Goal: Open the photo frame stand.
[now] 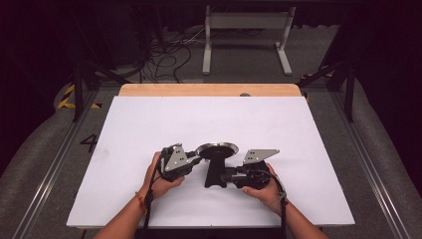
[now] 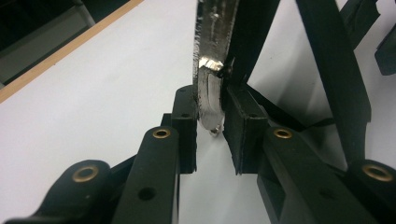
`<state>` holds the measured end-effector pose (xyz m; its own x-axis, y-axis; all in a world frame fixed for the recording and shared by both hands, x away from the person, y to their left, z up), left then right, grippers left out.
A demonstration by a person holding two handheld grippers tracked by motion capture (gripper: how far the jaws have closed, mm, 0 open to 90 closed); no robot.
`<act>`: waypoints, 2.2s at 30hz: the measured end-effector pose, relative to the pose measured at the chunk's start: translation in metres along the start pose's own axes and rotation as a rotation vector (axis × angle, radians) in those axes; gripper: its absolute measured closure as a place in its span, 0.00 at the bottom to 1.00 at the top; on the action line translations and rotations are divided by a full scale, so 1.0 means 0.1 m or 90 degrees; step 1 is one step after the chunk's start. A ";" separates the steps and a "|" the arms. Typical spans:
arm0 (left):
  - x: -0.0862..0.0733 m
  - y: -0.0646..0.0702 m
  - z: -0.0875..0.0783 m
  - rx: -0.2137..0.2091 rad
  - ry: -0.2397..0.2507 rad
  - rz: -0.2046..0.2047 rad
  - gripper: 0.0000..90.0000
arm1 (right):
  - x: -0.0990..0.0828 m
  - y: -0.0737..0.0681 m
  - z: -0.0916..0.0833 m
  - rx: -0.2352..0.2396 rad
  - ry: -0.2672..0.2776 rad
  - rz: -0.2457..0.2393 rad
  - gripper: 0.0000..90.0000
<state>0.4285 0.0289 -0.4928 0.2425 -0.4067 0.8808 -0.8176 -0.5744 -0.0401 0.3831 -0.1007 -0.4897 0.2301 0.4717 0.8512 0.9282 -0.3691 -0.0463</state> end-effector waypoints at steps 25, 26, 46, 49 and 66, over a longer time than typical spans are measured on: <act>-0.10 0.01 0.32 -0.011 -0.041 -0.004 0.75 | -0.07 0.00 0.10 -0.011 -0.013 0.020 0.86; -0.09 0.00 0.32 -0.003 -0.042 -0.003 0.75 | -0.07 0.00 0.10 -0.011 -0.012 0.021 0.86; -0.12 -0.14 0.36 0.033 -0.057 -0.001 0.76 | -0.07 0.06 0.08 -0.042 -0.027 -0.006 0.87; -0.12 -0.16 0.36 0.031 -0.064 -0.004 0.74 | -0.06 0.06 0.08 -0.065 -0.036 -0.039 0.86; -0.12 -0.23 0.28 0.015 -0.063 0.003 0.69 | -0.02 0.10 -0.04 -0.123 -0.034 -0.053 0.84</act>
<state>0.4591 0.0275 -0.5152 0.2903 -0.4764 0.8299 -0.8065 -0.5886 -0.0557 0.3910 -0.1087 -0.4901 0.1755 0.5472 0.8184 0.8727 -0.4711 0.1279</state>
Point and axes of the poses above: each handheld gripper's, and its own axes: z roughly forward along the jaws, x roughly out of its top, y roughly to its right, the point moved 10 cm from there along z, roughly forward along the jaws, and after that the axes turned 12 degrees about -z, right-handed, at the moved point
